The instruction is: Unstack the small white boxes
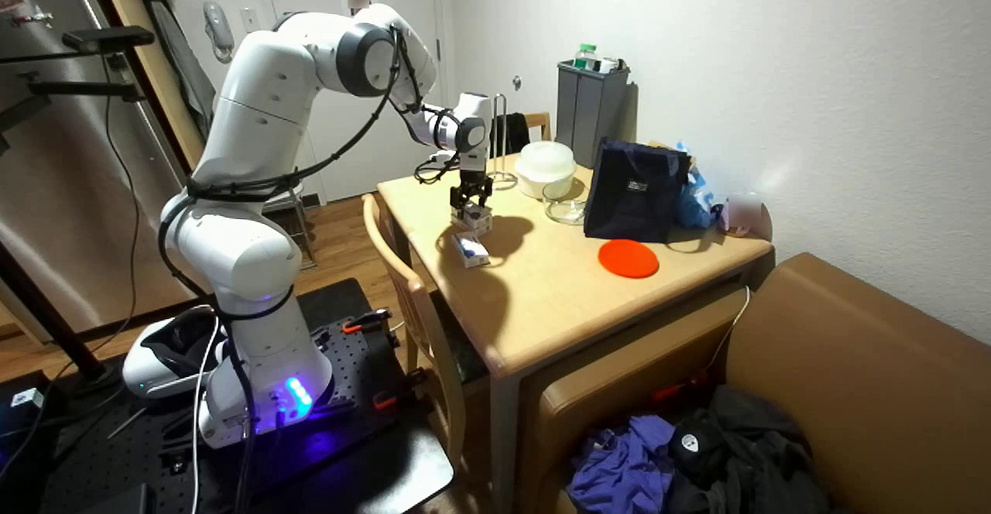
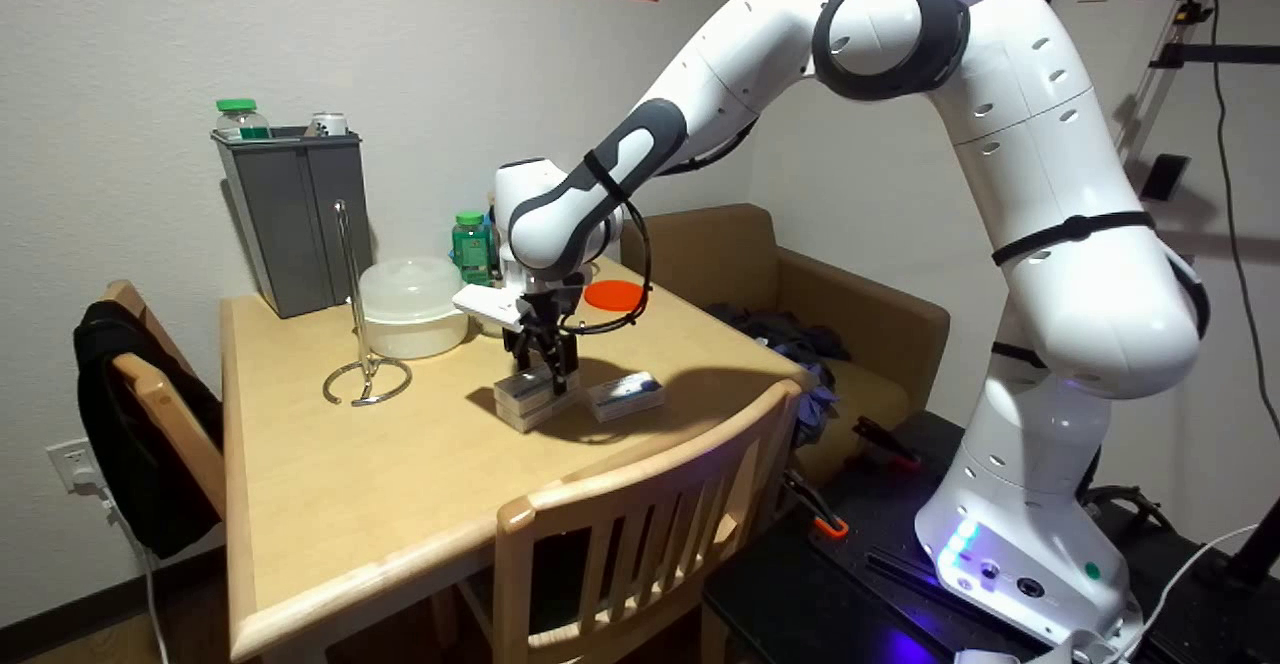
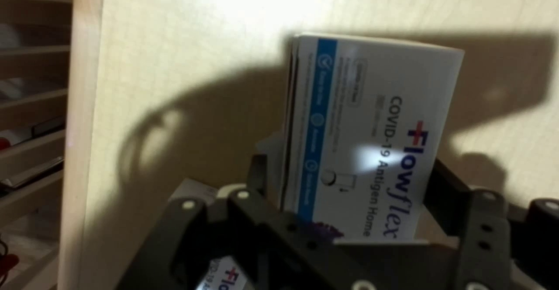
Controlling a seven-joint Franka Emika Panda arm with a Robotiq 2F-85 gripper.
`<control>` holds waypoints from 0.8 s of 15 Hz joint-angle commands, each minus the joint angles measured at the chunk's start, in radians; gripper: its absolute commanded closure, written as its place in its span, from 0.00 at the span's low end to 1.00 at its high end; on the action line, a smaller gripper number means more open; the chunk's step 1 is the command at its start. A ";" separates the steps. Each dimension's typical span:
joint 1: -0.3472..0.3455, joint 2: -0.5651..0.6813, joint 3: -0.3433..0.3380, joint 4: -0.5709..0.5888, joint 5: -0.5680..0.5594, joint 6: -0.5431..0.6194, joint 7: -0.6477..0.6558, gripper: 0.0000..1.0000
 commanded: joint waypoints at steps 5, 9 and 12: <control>-0.004 -0.009 0.000 -0.007 0.013 0.013 -0.027 0.37; -0.005 -0.037 -0.005 -0.036 0.011 0.034 -0.019 0.34; -0.011 -0.079 -0.016 -0.090 0.011 0.070 -0.009 0.33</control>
